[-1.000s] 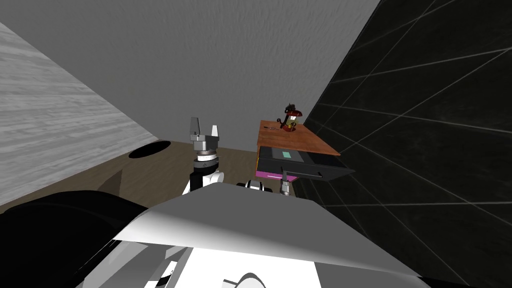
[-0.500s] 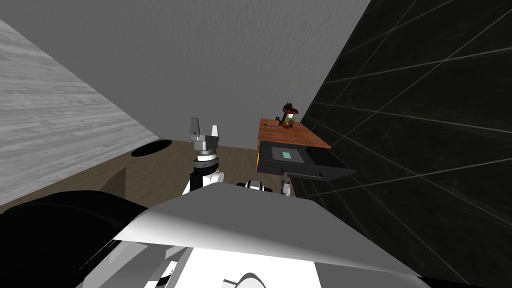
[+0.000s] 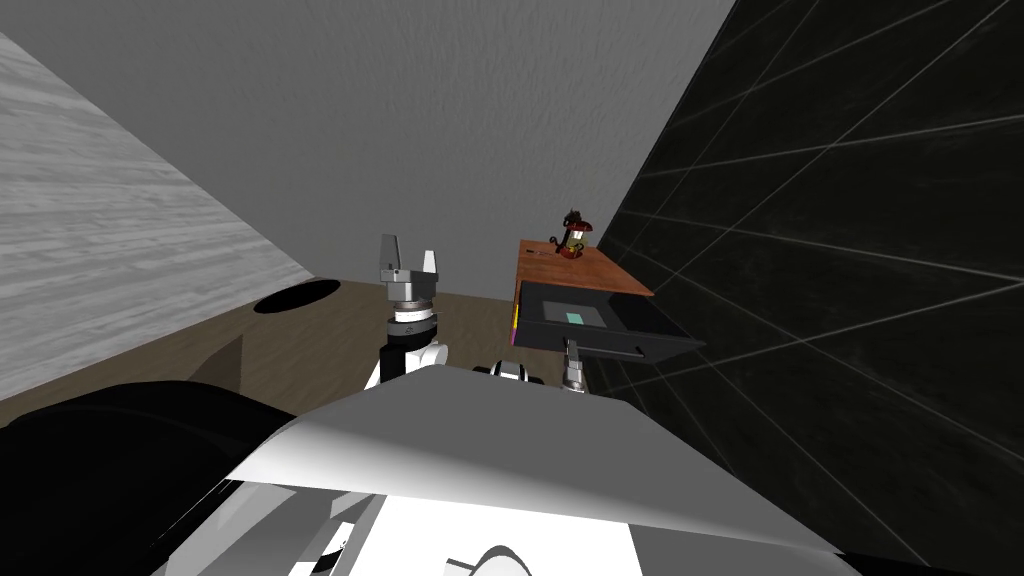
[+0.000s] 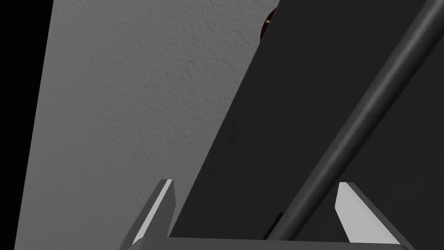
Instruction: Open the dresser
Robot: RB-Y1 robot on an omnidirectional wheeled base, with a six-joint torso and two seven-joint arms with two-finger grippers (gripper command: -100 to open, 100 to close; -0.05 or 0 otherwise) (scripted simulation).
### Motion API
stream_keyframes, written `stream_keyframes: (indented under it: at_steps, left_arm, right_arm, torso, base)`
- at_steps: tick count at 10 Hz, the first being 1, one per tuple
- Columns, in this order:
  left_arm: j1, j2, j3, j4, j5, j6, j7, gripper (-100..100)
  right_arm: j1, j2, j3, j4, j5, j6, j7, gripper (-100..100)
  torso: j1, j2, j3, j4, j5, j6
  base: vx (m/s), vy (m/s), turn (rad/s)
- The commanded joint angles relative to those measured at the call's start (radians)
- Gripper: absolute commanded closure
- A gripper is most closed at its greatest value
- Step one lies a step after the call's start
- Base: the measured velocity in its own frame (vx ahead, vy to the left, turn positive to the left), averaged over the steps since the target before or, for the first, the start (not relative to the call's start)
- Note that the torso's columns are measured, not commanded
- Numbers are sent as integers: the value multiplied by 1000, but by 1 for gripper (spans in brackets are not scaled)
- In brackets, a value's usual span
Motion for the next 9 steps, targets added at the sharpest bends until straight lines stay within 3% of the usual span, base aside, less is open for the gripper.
stream_keyframes:
  at_steps: [1,5,7,8,9]
  left_arm:
    - [0,0,0,0,0,0,0,0]
    - [0,0,0,0,0,0,0,0]
    - [0,0,0,0,0,0,0,0]
    - [0,0,0,0,0,0,0,0]
    - [0,0,0,0,0,0,0,0]
  right_arm:
    - [6,-9,-6,-68,-7,55,6,-100]
    - [18,-24,-16,-183,-19,153,16,-100]
    - [26,-24,-11,-167,-21,163,14,-100]
    - [27,-25,-11,-167,-21,169,14,0]
    - [28,-25,-11,-164,-22,171,13,0]
  torso:
    - [0,3,2,1,0,0]
    - [3,8,3,5,4,1]
    - [4,10,3,9,6,2]
    - [4,9,4,6,4,1]
    - [3,6,3,4,3,1]
  base:
    - [-17,-1,-20]
    - [-34,3,-18]
    - [-10,1,-1]
    - [0,0,0]
    - [0,0,0]
